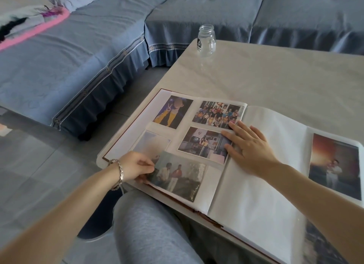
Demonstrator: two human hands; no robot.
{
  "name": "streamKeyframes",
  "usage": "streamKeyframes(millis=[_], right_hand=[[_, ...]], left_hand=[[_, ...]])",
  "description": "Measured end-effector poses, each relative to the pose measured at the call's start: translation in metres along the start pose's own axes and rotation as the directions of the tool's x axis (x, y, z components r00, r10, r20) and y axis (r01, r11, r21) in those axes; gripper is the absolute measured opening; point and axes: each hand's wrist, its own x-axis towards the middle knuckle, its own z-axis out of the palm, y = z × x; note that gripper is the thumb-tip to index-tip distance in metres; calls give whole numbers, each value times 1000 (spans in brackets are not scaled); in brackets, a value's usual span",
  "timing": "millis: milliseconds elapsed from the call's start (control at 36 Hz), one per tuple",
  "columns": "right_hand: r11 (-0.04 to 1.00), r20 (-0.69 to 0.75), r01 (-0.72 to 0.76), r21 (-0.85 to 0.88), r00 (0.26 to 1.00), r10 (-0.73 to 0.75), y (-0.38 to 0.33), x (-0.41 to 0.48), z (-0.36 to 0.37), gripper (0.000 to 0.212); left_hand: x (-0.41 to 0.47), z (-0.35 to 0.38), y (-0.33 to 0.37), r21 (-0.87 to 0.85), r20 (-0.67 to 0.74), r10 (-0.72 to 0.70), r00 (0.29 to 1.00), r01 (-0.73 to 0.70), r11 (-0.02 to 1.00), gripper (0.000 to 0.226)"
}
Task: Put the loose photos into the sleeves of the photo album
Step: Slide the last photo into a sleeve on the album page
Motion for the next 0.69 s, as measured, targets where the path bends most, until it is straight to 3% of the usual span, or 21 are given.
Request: streamKeyframes(millis=[167,694], right_hand=[[1000,9,1,1,1000,-1,-1,0,0,87],[1000,15,3,25,1000,-4,0,0,0,86]], left_hand=[[-4,12,12,115,-8,38,999,-37,993,15],[-15,21,21,-127,-231,-79,970,51,991,23]])
